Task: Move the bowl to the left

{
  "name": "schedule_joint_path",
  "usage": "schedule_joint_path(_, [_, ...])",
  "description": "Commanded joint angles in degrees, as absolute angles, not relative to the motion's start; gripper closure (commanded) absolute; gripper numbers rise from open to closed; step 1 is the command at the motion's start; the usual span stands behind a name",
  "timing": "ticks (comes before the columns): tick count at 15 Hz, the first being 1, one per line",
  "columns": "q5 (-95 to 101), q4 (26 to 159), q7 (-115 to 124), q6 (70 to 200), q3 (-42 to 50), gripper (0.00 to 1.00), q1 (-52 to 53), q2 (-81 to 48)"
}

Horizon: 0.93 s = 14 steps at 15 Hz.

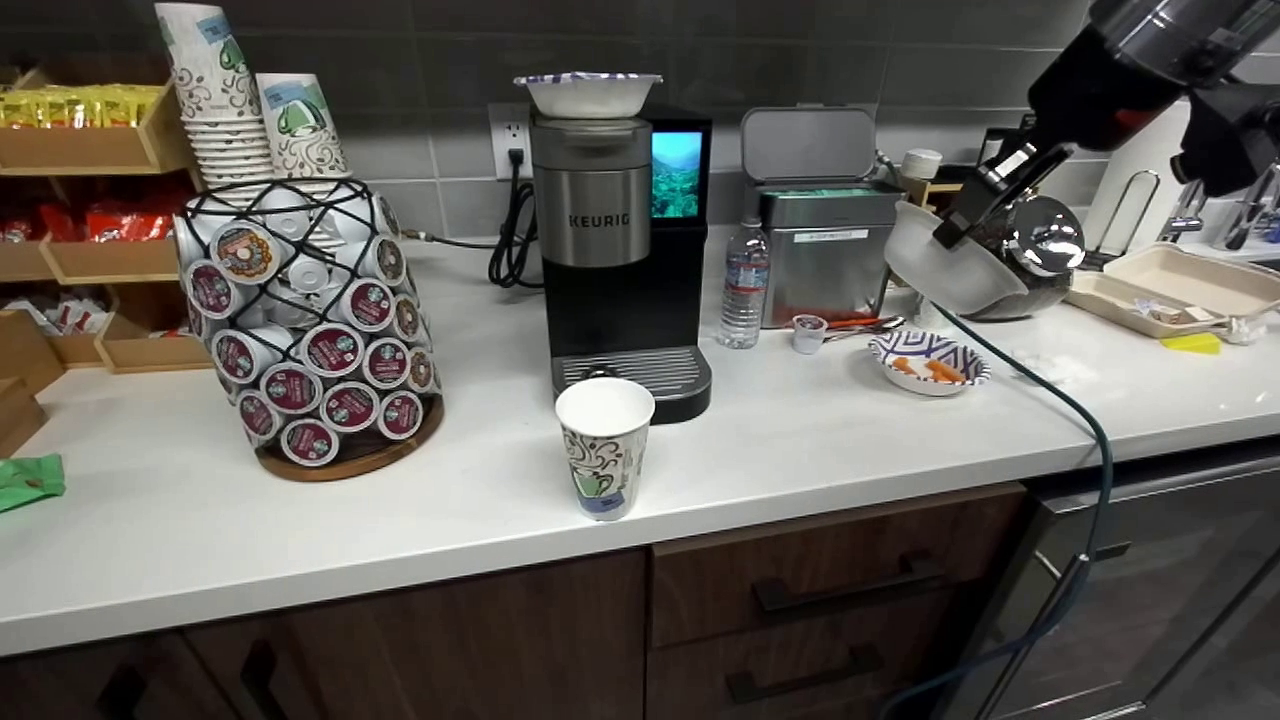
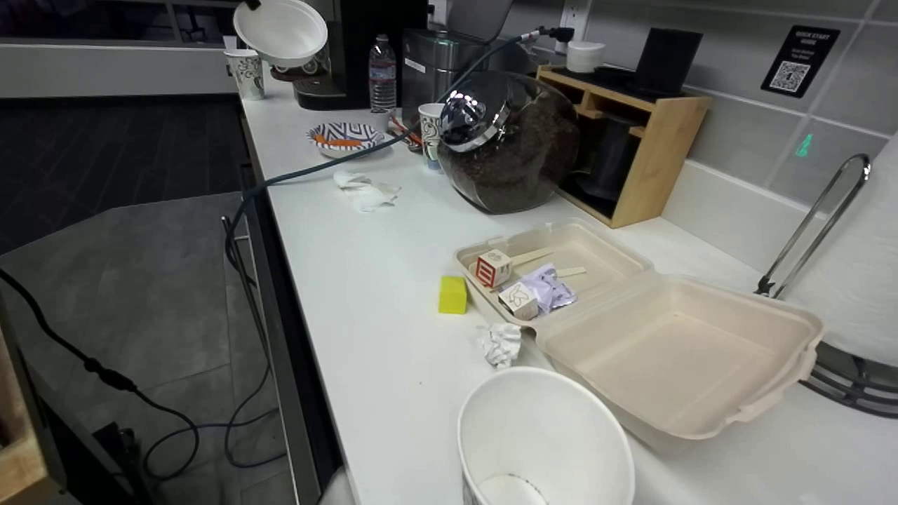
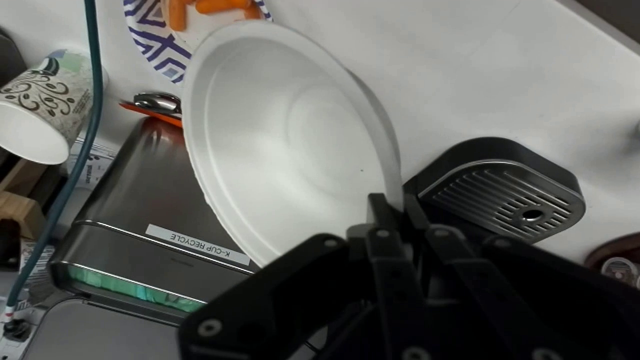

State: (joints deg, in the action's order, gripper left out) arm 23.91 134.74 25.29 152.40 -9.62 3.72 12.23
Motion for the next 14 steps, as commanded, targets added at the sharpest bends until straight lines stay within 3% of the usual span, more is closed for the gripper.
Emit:
schedule_joint_path(1, [25.29, 133.63, 24.32, 153.28, -12.33, 0.98, 3.14, 10.48])
schedule_joint_path(8, [38.12, 121.25, 21.04, 144.93, -19.36, 0.98, 5.83, -4.81])
schedule_joint_path(14, [47.19, 110.04, 13.83, 134.93, -13.69, 0.98, 14.65, -17.56])
